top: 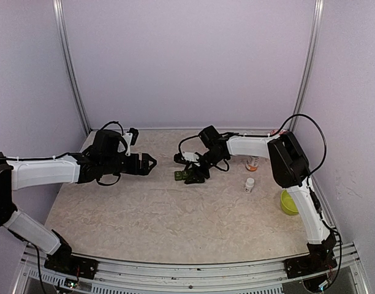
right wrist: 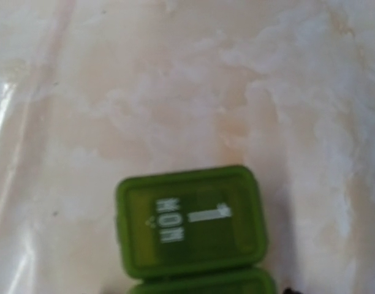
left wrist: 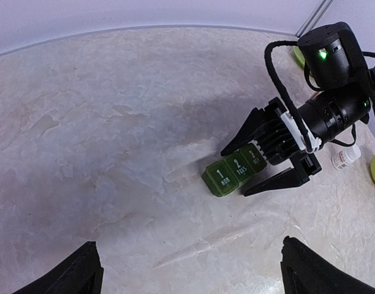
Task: Sort the pills into containers
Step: Pick up the pill container from the center of the board, then open the lid of the pill container.
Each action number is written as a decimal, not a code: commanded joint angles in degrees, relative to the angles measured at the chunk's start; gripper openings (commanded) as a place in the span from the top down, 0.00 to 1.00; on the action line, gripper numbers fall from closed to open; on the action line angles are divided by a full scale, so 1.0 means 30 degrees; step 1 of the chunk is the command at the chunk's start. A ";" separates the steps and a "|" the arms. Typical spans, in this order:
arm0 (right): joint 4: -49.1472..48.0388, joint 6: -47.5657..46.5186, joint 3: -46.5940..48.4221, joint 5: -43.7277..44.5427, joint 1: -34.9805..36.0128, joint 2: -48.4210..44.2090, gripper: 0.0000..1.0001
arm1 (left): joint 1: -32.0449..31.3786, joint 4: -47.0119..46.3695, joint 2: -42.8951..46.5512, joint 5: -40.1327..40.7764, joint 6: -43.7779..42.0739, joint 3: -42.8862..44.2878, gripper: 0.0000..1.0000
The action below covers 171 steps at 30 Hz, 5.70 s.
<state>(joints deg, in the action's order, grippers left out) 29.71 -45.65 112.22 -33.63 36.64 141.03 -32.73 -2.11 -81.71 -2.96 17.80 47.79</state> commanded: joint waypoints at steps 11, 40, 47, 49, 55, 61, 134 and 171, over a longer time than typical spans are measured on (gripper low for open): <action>-0.1294 0.1242 -0.1811 -0.0459 0.0120 -0.1269 0.59 | 0.0129 -0.1024 0.0302 -0.0611 0.0541 -0.0875 0.01; -0.5805 0.6854 -1.2440 0.4314 0.3224 -1.3221 0.65 | -0.1402 -0.6407 -0.0502 -0.8474 0.2414 -0.0902 0.01; -0.4383 0.8391 -1.3518 0.2695 0.3312 -1.5013 0.65 | -0.2097 -0.9860 0.1557 -0.8476 -0.1588 -0.4143 0.01; -0.3842 0.8740 -1.3504 0.2465 0.3305 -1.5420 0.65 | -0.2275 -1.1221 0.2100 -0.8338 -0.2670 -0.5169 0.01; -0.2465 0.9563 -1.3423 0.1505 0.3306 -1.6276 0.65 | -0.2798 -1.5177 0.2883 -0.9040 -0.6351 -0.7358 0.01; -0.1548 0.9861 -1.3758 0.0281 0.3352 -1.6961 0.64 | -0.2859 -1.5360 0.2401 -1.0287 -0.9074 -0.7034 0.01; -0.1266 0.8703 -1.4676 -0.0876 0.5082 -1.6661 0.65 | -0.5144 -0.7989 -0.1101 -1.3172 -1.2594 -0.1887 0.47; -0.1438 0.8623 -1.4707 -0.1110 0.5088 -1.6948 0.66 | -0.5291 -0.6974 -0.1374 -1.2669 -1.3085 -0.1736 0.48</action>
<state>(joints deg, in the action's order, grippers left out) 25.50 -19.46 68.29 -36.01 51.27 90.35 -48.12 -23.73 -85.27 -41.30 -20.95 41.82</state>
